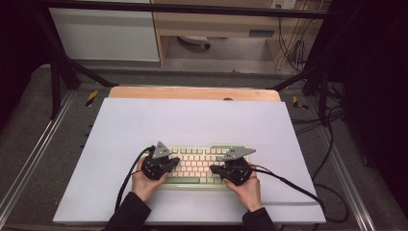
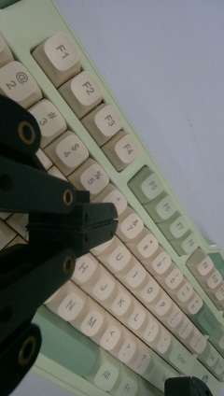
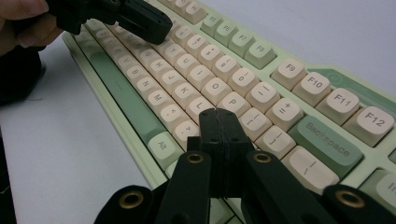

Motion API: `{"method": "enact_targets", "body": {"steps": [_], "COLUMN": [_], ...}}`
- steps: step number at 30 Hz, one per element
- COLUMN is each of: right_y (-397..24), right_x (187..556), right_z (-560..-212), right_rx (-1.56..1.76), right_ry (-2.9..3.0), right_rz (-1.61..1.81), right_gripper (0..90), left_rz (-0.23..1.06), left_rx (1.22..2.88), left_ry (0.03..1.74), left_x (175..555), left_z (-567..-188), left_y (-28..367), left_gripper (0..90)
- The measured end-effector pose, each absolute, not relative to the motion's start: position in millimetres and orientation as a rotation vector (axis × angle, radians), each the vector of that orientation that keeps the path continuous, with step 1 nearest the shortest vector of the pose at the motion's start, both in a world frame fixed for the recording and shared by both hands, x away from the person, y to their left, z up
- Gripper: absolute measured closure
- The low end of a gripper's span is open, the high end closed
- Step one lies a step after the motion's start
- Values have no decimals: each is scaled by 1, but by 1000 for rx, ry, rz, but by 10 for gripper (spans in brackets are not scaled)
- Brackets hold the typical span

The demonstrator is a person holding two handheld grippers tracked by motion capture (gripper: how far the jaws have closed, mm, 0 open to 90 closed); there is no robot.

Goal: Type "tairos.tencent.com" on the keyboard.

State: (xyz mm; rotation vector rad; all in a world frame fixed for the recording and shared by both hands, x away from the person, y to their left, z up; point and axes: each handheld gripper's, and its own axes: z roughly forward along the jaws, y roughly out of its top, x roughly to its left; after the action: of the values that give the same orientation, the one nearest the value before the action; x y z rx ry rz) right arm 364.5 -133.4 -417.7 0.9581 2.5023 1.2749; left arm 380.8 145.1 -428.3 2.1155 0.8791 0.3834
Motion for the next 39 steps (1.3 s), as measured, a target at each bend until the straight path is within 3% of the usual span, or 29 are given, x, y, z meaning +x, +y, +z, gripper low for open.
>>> {"method": "enact_targets", "body": {"steps": [27,39], "right_y": [-134,-135], "right_x": [363,362], "right_z": [-416,-415], "right_rx": [957,945], "right_ry": [2499,2503], "right_rz": [1281,1280], "right_gripper": [900,900], "left_rz": [373,387], "left_rx": [2100,2078], "left_ry": [843,881], "left_x": [372,368], "left_z": [-420,-416], "left_y": [151,178], "left_gripper": [900,900]}}
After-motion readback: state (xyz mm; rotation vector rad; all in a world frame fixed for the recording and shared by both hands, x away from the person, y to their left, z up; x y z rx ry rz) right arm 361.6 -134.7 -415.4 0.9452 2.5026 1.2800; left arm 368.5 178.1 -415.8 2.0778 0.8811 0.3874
